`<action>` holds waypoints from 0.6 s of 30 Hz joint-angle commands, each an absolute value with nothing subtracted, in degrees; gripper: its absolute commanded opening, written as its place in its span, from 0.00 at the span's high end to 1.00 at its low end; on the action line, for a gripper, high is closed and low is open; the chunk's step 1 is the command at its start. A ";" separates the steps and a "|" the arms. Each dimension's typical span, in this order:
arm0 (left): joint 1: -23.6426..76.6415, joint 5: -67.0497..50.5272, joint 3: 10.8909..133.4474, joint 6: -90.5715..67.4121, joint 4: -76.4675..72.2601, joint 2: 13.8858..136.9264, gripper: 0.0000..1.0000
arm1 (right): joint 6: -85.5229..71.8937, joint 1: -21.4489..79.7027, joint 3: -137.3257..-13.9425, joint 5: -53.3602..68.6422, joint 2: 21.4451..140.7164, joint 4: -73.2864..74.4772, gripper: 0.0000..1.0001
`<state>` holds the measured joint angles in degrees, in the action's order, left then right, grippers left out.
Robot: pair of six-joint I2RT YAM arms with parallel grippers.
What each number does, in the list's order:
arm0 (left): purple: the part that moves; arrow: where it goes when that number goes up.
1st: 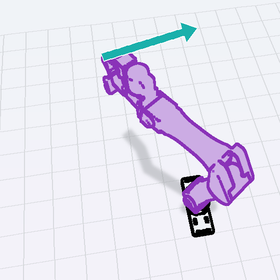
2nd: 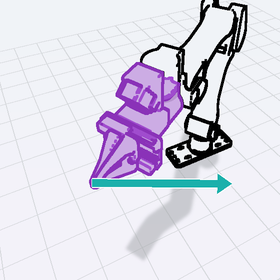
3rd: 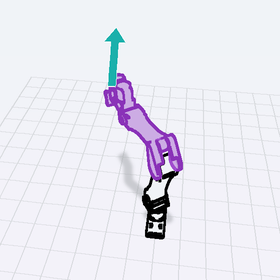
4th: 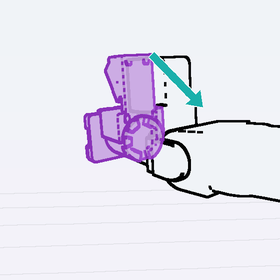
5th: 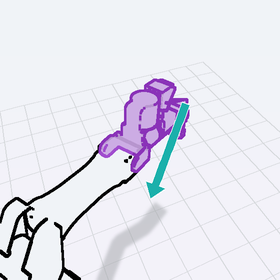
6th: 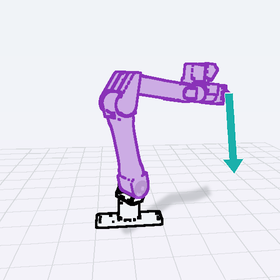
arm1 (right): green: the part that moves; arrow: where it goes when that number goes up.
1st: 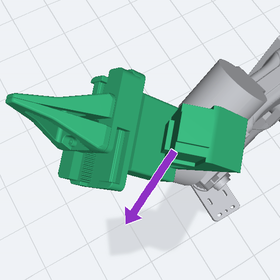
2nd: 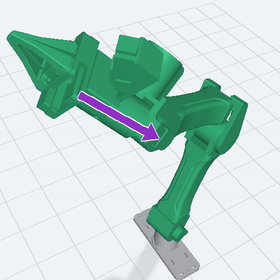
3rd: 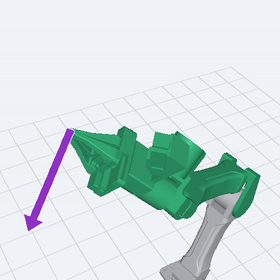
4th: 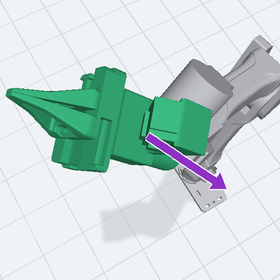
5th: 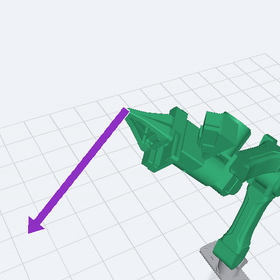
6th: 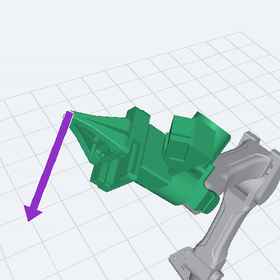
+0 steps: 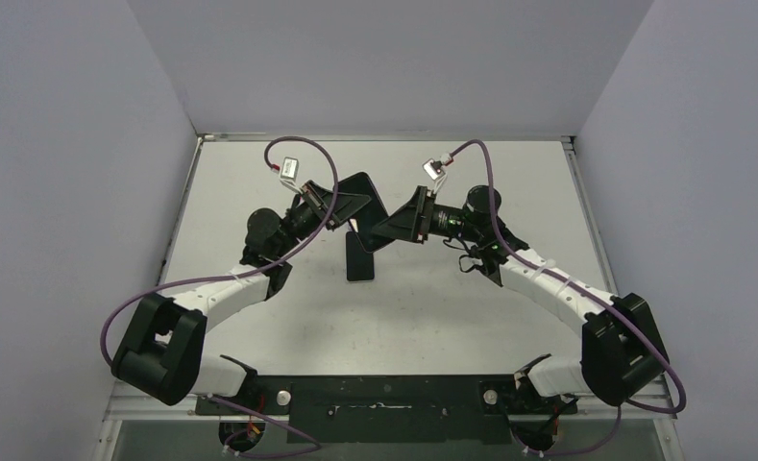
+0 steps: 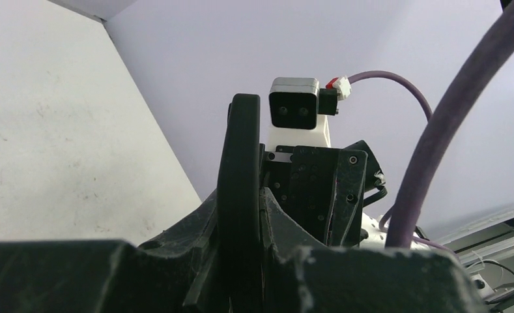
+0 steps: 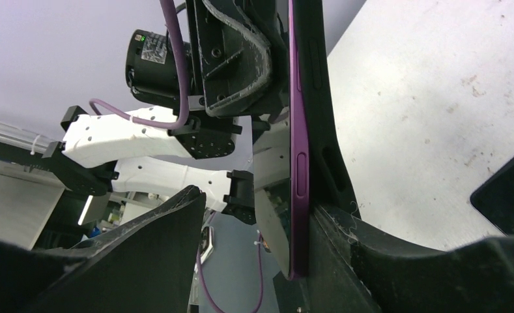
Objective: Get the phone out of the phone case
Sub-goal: Remove the phone case from the phone.
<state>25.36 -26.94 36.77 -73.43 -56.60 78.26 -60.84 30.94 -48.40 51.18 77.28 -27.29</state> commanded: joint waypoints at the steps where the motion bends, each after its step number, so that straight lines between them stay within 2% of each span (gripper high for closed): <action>1: 31.13 -33.77 37.94 -75.26 -62.21 78.53 1.00 | -63.65 31.57 -50.81 50.21 78.79 -43.90 0.47; 7: 33.39 -34.29 39.81 -74.50 -64.14 79.01 1.00 | -63.94 31.38 -53.25 50.72 82.21 -45.90 0.52; 13: 33.29 -35.17 40.16 -71.09 -61.65 77.95 1.00 | -66.10 31.17 -54.84 52.26 85.16 -49.06 0.72; 18: 29.30 -34.39 39.38 -66.68 -55.22 74.64 0.79 | -67.88 30.12 -53.68 52.85 85.02 -50.41 0.91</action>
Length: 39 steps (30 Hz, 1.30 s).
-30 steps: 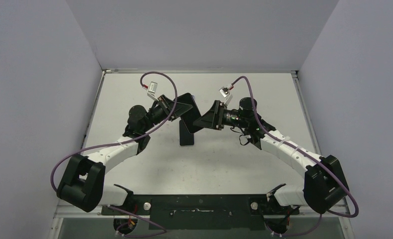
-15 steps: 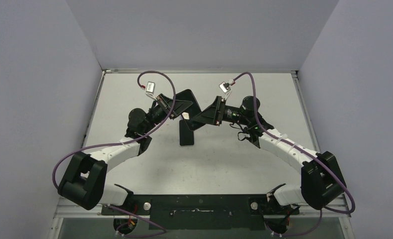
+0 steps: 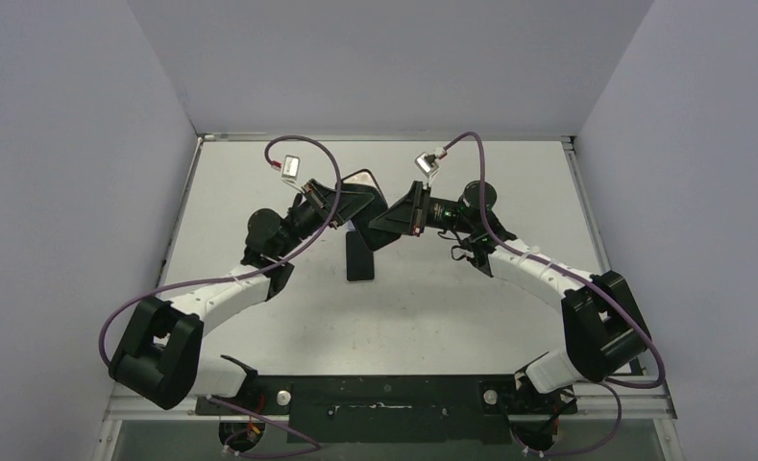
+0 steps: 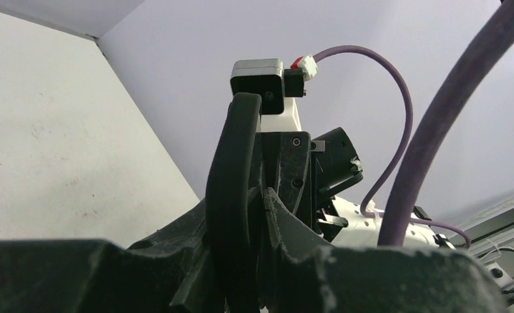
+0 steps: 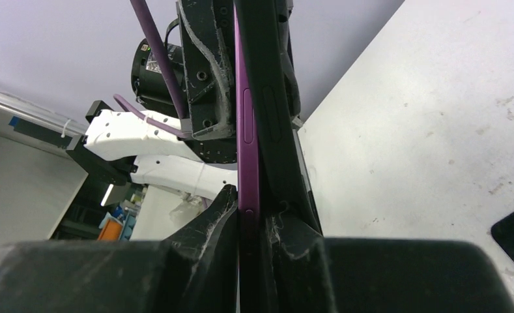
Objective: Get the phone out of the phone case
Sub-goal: Remove the phone case from the phone.
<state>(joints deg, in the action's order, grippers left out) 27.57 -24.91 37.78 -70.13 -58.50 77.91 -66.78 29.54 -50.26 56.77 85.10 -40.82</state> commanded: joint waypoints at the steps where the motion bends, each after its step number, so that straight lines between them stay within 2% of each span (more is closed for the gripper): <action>1: 28.22 -34.36 39.06 -66.46 -54.78 74.09 0.75 | -68.01 29.87 -53.58 52.89 84.87 -50.18 0.95; 4: 25.43 -34.54 38.38 -66.31 -54.15 72.62 0.62 | -68.73 29.24 -53.20 52.84 84.24 -50.01 1.00; 8: 24.15 -33.66 37.87 -64.60 -52.29 70.49 0.46 | -69.80 28.24 -52.91 52.27 83.45 -50.39 1.00; 13: 22.64 -30.52 36.06 -62.71 -49.56 66.41 0.35 | -70.69 26.96 -52.82 51.82 82.82 -50.54 1.00; 16: 22.46 -29.34 35.97 -60.14 -45.47 64.42 0.32 | -71.37 26.37 -52.56 51.41 82.42 -50.85 1.00; 24: 24.55 -27.62 34.36 -55.55 -38.53 63.91 0.33 | -72.18 26.10 -53.74 51.37 82.33 -51.19 1.00; 34: 27.46 -26.49 34.54 -54.15 -38.37 66.76 0.55 | -73.21 26.05 -54.26 51.42 82.71 -52.71 1.00; 39: 27.76 -26.07 34.78 -54.20 -37.68 68.36 0.57 | -73.62 26.10 -54.43 51.56 82.71 -53.27 1.00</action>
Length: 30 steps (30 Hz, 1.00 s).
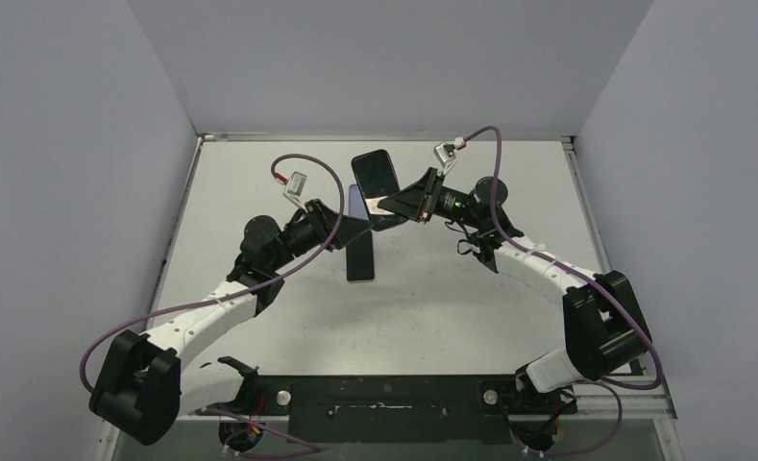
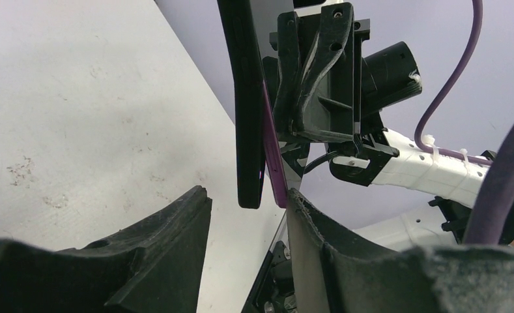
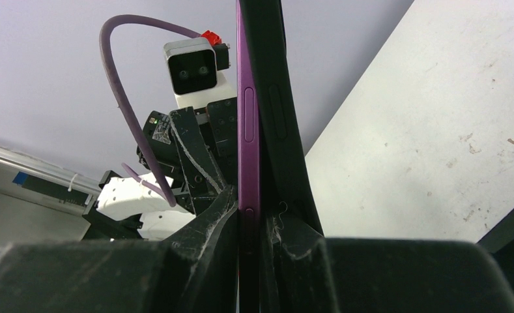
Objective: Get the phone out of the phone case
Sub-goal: Remove the phone case from the phone.
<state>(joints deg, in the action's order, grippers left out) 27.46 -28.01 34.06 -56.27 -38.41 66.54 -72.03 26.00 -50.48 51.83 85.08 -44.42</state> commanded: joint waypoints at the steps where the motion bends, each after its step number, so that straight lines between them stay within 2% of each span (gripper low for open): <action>1: 27.77 -25.91 34.92 -54.01 -37.05 68.69 0.57 | -73.77 26.10 -54.44 51.65 82.71 -53.53 1.00; 11: 27.69 -23.22 32.56 -54.57 -36.83 68.09 0.59 | -74.04 25.88 -54.57 51.92 83.21 -53.99 1.00; 18: 27.42 -20.95 30.72 -55.12 -37.65 65.86 0.52 | -74.51 25.55 -54.40 51.83 83.39 -54.66 1.00; 30: 28.54 -26.82 31.72 -53.84 -46.36 66.72 0.41 | -74.44 25.50 -53.97 51.76 83.24 -54.58 1.00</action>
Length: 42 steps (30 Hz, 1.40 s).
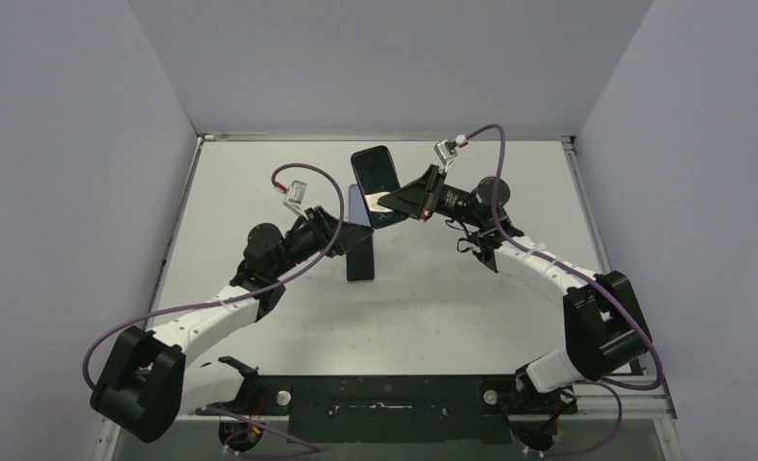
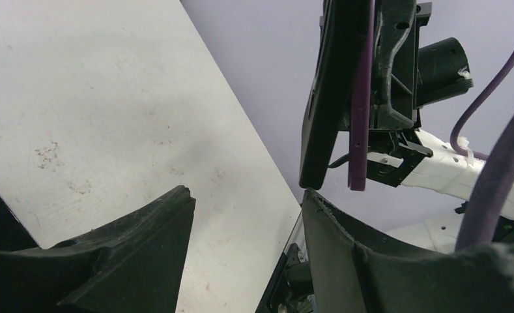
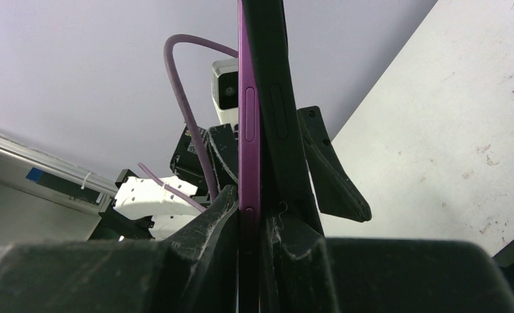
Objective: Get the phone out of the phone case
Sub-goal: Remove the phone case from the phone.
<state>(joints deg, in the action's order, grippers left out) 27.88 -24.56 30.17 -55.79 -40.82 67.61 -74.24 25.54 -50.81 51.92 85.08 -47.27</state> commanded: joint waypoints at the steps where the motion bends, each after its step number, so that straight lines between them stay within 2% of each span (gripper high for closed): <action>1: 28.63 -26.94 31.87 -53.86 -46.57 66.93 0.41 | -74.45 25.54 -53.95 51.83 83.16 -54.58 1.00; 12: 29.50 -26.14 33.49 -53.61 -46.84 68.07 0.41 | -74.27 25.65 -53.20 51.83 82.19 -54.23 1.00; 23: 29.36 -22.66 37.69 -54.05 -45.95 71.52 0.52 | -73.80 26.35 -51.68 52.67 81.52 -53.68 1.00; 29: 28.90 -21.09 40.38 -54.01 -43.44 73.86 0.68 | -70.24 27.02 -50.79 53.33 80.74 -49.19 1.00; 31: 28.56 -20.40 40.53 -54.13 -42.98 74.23 0.77 | -69.59 27.13 -50.20 53.54 80.69 -48.46 1.00; 34: 27.56 -18.18 40.70 -54.14 -40.65 74.05 1.00 | -69.33 27.25 -49.34 54.15 80.90 -48.19 1.00; 42: 22.73 -14.11 42.35 -53.26 -33.58 74.30 1.00 | -59.62 29.13 -50.65 55.80 81.55 -34.42 1.00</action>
<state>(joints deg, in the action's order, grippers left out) 26.65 -21.43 38.37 -54.24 -35.75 74.08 -66.59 27.16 -49.12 51.79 84.49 -38.92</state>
